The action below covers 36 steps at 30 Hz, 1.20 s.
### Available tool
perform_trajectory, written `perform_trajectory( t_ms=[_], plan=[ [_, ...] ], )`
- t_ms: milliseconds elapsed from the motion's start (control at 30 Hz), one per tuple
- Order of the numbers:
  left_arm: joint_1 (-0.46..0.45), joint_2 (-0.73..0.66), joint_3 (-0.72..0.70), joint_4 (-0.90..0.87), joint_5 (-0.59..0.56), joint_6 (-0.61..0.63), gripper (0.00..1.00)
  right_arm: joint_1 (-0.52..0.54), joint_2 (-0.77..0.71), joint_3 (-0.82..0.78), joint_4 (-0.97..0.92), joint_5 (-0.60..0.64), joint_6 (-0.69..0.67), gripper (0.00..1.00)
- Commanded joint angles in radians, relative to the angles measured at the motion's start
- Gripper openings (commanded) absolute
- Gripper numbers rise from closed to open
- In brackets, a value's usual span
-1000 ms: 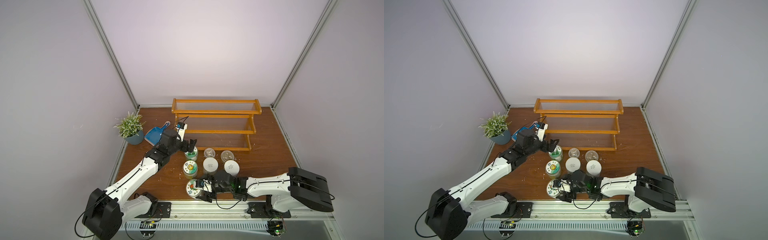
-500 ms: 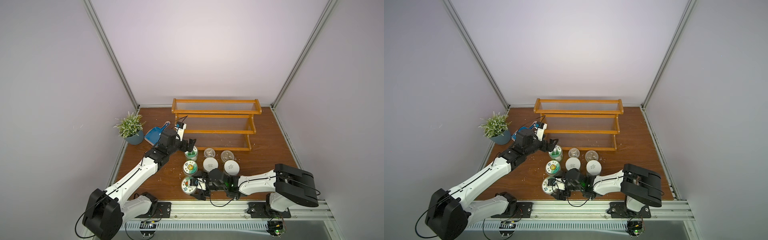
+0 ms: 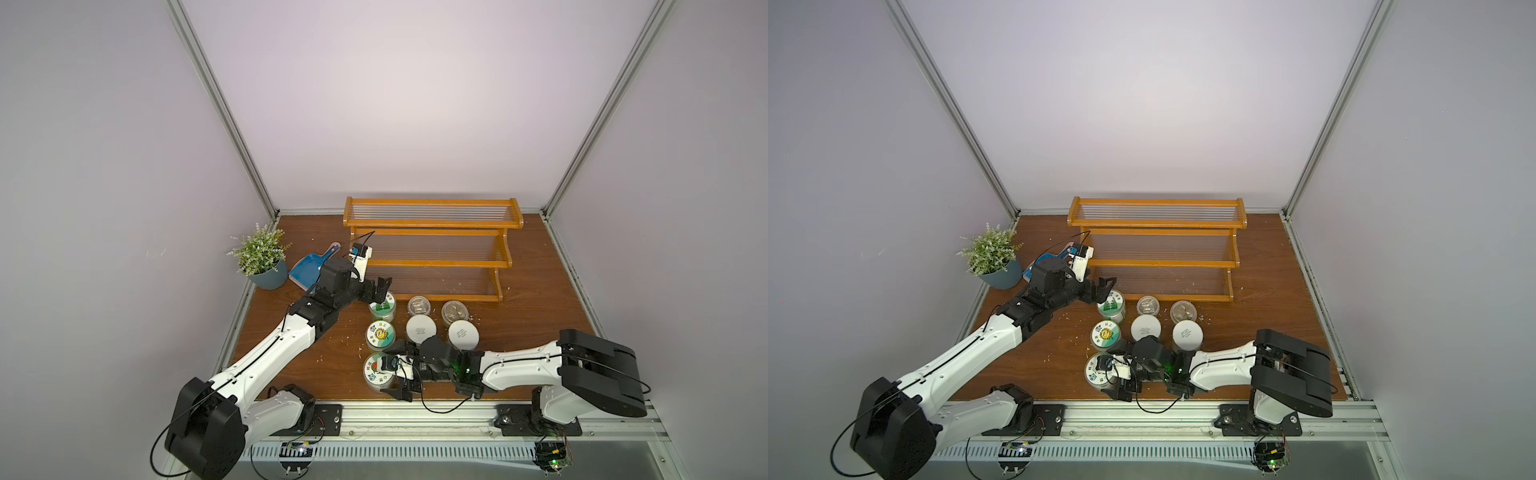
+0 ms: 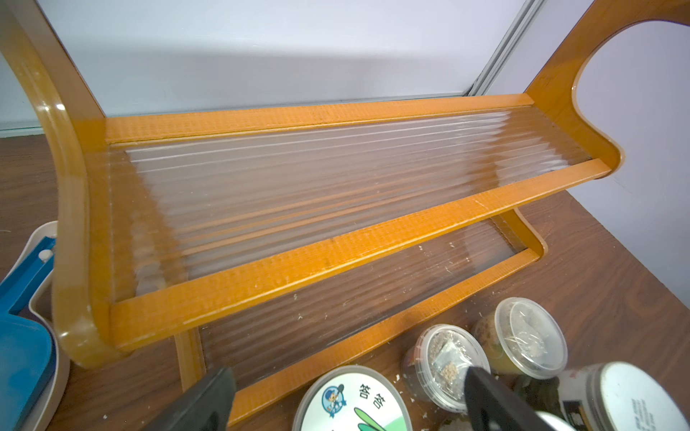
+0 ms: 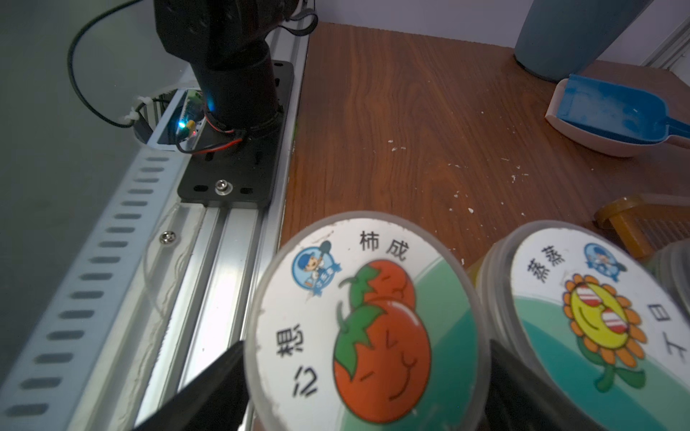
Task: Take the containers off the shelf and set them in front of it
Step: Place the container at the center of the board, then reset both arms
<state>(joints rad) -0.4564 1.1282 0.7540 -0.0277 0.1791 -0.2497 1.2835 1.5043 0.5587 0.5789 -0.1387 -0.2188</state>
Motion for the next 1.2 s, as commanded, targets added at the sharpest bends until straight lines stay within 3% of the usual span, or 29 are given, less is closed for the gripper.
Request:
perform_trajectory(
  t_ms=[0, 200, 300, 467, 633, 767, 867, 1033, 1167],
  plan=[
    [0.015, -0.009, -0.013, 0.001, 0.010, 0.011, 0.99, 0.000, -0.073, 0.026, -0.057, -0.022, 0.014, 0.98],
    [0.026, -0.018, -0.013, 0.021, -0.056, 0.015, 0.99, -0.032, -0.248, 0.042, -0.217, -0.061, 0.046, 0.98],
    [0.034, -0.020, -0.010, 0.037, -0.117, 0.023, 0.99, -0.114, -0.347, 0.061, -0.301, -0.102, 0.058, 0.98],
    [0.061, -0.093, -0.061, 0.061, -0.203, 0.009, 0.99, -0.382, -0.513, 0.133, -0.519, -0.173, 0.100, 0.99],
    [0.193, -0.210, -0.204, 0.122, -0.185, -0.057, 0.99, -0.657, -0.599, 0.208, -0.720, -0.163, 0.125, 0.99],
    [0.246, -0.219, -0.254, 0.157, -0.270, -0.054, 0.99, -0.874, -0.587, 0.237, -0.808, 0.009, 0.240, 0.99],
    [0.336, -0.172, -0.302, 0.273, -0.210, -0.084, 0.99, -1.011, -0.622, 0.181, -0.780, 0.045, 0.332, 0.99],
    [0.364, -0.072, -0.327, 0.368, -0.290, -0.043, 0.99, -1.131, -0.788, 0.072, -0.773, 0.204, 0.378, 0.99],
    [0.366, -0.005, -0.344, 0.445, -0.345, -0.008, 0.99, -1.162, -0.899, 0.023, -0.806, 0.306, 0.395, 0.99]
  ],
)
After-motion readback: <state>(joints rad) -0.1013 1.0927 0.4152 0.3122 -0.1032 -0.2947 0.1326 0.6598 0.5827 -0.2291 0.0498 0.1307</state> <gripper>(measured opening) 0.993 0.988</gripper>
